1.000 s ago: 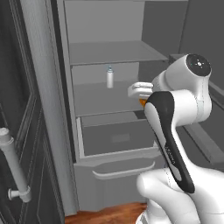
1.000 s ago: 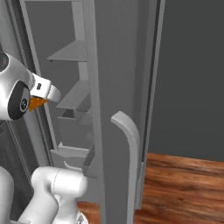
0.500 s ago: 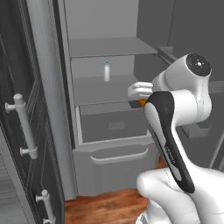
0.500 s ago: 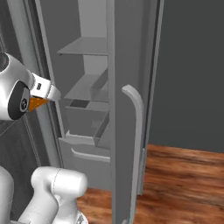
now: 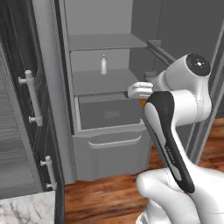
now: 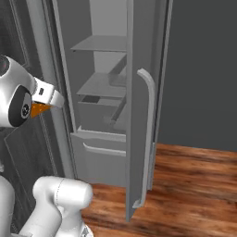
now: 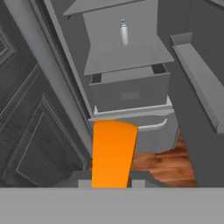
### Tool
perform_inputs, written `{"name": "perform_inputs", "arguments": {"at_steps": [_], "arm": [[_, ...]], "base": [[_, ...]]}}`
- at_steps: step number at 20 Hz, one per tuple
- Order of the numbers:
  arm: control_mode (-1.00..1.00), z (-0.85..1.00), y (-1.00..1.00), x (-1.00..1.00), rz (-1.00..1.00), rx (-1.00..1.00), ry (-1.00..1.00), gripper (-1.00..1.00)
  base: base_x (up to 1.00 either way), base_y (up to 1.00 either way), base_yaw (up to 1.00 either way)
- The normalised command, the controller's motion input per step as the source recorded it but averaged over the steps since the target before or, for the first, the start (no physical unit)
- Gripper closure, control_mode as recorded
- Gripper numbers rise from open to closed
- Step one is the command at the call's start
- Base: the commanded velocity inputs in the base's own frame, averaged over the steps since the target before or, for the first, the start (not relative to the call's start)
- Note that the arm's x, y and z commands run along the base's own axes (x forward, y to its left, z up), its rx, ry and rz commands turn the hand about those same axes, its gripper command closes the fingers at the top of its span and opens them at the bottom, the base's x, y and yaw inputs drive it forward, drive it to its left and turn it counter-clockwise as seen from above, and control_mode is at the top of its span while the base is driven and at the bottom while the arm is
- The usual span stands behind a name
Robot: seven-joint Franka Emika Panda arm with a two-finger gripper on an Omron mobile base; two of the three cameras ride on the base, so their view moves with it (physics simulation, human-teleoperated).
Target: Pick the cheese from the fridge and the cheese grater from the cabinet and place them next to the salad bowl.
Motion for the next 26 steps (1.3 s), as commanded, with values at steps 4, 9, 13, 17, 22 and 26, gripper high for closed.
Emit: {"name": "perform_inputs", "arguments": {"at_steps": [4,9,13,17,22,26], "arm": [[1.00,0.00,0.00,0.00,0.00,0.00,0.00,1.00],[1.00,0.00,0.00,0.00,0.00,0.00,0.00,1.00],[1.00,0.00,0.00,0.00,0.00,0.00,0.00,1.00],[1.00,0.00,0.00,0.00,0.00,0.00,0.00,1.00],[1.00,0.00,0.00,0.00,0.00,0.00,0.00,1.00],[1.00,0.00,0.00,0.00,0.00,0.00,0.00,1.00]], "base": [[-0.67,0.00,0.00],[-0.67,0.00,0.00],[-0.48,-0.08,0.00],[-0.46,-0.26,0.01],[-0.41,-0.48,0.03],[-0.31,-0.68,0.07]]}}
